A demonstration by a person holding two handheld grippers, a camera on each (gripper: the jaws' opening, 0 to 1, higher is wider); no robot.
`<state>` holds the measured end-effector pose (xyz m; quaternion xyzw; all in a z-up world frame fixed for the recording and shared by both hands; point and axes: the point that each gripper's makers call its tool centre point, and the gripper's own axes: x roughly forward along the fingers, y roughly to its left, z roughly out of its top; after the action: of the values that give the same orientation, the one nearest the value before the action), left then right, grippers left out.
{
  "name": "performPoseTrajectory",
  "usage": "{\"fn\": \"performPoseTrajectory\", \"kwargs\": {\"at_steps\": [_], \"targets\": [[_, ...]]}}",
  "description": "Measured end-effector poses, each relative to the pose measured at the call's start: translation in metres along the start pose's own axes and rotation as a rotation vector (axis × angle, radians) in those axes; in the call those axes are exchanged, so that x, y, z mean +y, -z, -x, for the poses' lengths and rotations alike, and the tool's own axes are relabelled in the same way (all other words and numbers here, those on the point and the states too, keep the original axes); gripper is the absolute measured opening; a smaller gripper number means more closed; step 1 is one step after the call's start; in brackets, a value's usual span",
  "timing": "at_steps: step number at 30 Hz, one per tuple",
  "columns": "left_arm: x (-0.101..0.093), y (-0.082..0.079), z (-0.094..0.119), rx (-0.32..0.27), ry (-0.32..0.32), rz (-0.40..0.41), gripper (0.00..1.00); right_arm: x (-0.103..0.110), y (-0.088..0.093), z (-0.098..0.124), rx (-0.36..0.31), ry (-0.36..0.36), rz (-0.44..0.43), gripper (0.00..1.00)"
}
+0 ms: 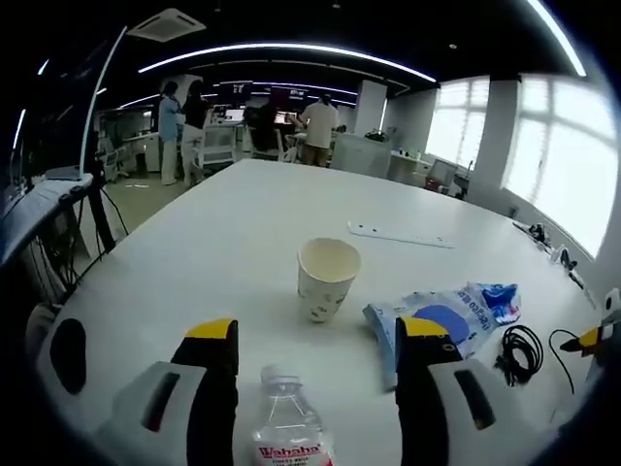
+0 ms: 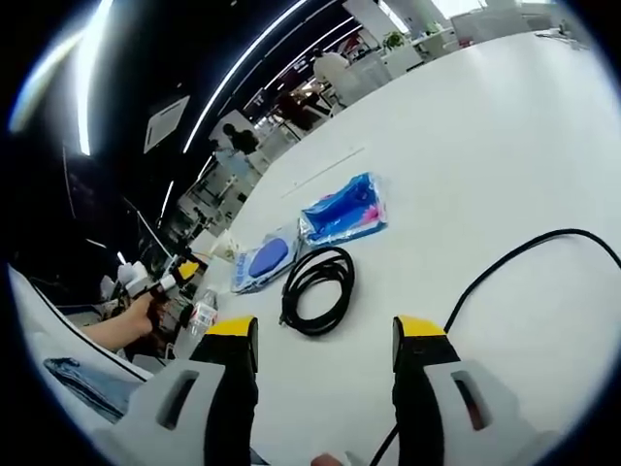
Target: Arrange the tabletop items into an orderly group along one side of the table until the central work area is clear of visible clutter.
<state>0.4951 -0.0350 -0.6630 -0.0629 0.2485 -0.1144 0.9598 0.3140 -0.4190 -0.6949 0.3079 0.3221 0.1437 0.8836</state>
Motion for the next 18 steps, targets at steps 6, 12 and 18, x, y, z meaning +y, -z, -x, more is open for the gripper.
{"fn": "performPoseTrajectory", "kwargs": {"at_steps": [6, 12, 18], "targets": [[-0.004, -0.001, -0.001, 0.000, 0.010, 0.042, 0.57, 0.009, -0.009, -0.009, 0.018, -0.018, 0.054, 0.54], [-0.007, 0.008, -0.001, 0.021, 0.015, 0.046, 0.55, 0.016, -0.025, -0.027, 0.045, -0.041, 0.107, 0.54], [-0.011, 0.012, 0.001, 0.036, 0.019, 0.051, 0.53, 0.032, -0.049, -0.048, 0.053, -0.084, 0.170, 0.53]]}}
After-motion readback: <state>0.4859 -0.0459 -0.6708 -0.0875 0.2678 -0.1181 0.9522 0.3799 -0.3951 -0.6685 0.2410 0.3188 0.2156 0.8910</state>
